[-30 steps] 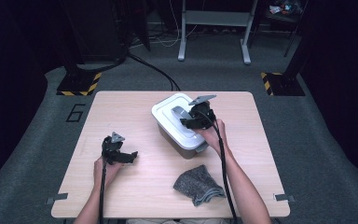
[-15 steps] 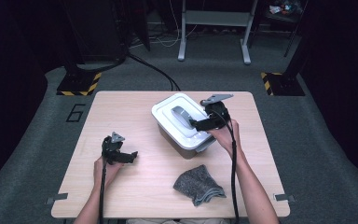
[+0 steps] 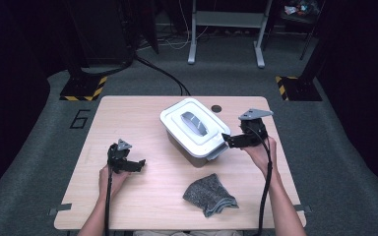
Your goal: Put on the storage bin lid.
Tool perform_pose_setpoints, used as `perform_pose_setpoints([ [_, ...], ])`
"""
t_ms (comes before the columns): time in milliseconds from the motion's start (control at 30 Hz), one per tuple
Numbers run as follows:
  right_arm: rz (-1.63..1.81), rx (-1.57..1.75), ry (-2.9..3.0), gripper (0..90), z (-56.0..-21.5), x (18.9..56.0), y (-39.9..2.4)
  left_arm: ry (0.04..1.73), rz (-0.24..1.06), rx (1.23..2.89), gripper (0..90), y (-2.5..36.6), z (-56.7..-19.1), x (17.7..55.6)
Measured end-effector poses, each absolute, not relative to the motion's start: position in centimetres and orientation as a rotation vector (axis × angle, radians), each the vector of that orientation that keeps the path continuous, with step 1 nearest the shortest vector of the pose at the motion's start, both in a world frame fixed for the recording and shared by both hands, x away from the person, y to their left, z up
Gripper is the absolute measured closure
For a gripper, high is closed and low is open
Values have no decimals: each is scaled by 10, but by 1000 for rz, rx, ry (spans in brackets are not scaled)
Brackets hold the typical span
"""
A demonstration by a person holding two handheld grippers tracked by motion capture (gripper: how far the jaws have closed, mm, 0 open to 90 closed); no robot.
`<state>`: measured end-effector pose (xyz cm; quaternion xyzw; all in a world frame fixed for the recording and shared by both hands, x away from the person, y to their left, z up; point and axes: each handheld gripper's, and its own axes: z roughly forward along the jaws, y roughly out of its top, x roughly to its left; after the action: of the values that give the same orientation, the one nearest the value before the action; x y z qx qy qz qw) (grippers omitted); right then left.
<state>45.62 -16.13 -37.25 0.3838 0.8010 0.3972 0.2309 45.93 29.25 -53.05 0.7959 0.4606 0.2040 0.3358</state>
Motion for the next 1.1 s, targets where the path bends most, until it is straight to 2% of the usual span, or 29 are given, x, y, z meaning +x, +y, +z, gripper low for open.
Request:
perform_pose_setpoints([
  [267,1067,1137,2150,75,-393,441,-197,1201,533,2076,5,292,-531,459],
  [600,1015,1258,2127,64,-439,427,-228,1202,532,2076,5,292,-531,459],
  [1100,918,1378,2133,41,-518,402,-241,1203,532,2076,5,292,-531,459],
])
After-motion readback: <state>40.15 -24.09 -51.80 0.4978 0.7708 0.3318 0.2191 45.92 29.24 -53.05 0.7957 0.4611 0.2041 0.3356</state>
